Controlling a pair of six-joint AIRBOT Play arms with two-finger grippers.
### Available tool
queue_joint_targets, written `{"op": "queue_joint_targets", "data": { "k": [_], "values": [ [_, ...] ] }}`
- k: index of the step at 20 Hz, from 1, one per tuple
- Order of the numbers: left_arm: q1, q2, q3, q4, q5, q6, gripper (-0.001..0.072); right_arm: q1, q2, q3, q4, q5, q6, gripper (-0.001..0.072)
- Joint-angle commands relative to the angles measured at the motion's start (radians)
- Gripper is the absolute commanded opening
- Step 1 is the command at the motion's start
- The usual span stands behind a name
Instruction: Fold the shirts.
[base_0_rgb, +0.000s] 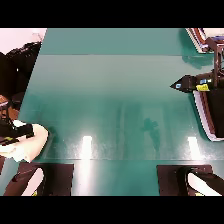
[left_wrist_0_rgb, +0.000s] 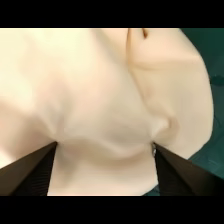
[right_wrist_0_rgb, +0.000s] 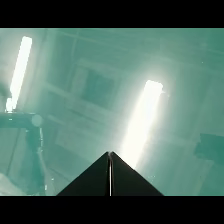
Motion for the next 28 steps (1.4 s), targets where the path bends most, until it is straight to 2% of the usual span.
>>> {"op": "queue_joint_targets", "data": {
  "k": [1,2,3,4,8,13,16,19,24,28],
  "values": [
    [0.003,0.001,-0.053,0.007,0.012,-0.01,0.0719,0.0,0.0,0.0,0.0,0.0,-0.002,0.0015],
    [0.003,0.001,-0.053,0.007,0.011,-0.009,0.0503,0.0,0.0,0.0,0.0,0.0,-0.002,0.0015],
    [0.003,0.001,-0.053,0.007,0.01,-0.009,0.02,0.0,0.0,0.0,0.0,0.0,-0.002,0.0015],
    [0.003,0.001,-0.052,0.005,0.01,-0.006,0.0036,0.0,0.0,0.0,0.001,0.001,-0.002,0.0015],
    [0.003,0.001,0.002,-0.032,-0.009,-0.005,0.0023,0.0,0.001,0.0,0.005,-0.001,-0.002,0.0015],
    [-0.034,0.015,0.436,-0.248,-0.034,-0.002,0.0022,-0.017,0.001,0.174,0.053,-0.001,-0.001,0.0015],
    [-0.203,0.014,0.757,-0.261,0.025,-0.039,0.0021,-0.017,0.001,0.32,0.058,-0.066,-0.001,0.0015],
    [-0.409,0.007,0.935,-0.261,0.147,-0.089,0.002,-0.017,0.0,0.419,0.054,-0.111,-0.001,0.0015],
    [-0.673,-0.048,0.957,-0.255,0.377,-0.188,0.002,-0.017,0.001,0.484,0.054,-0.124,-0.001,0.0015],
    [-0.861,-0.204,0.957,-0.255,0.394,-0.214,0.0021,-0.017,0.001,0.484,0.054,-0.097,-0.001,0.0015]
  ]
}}
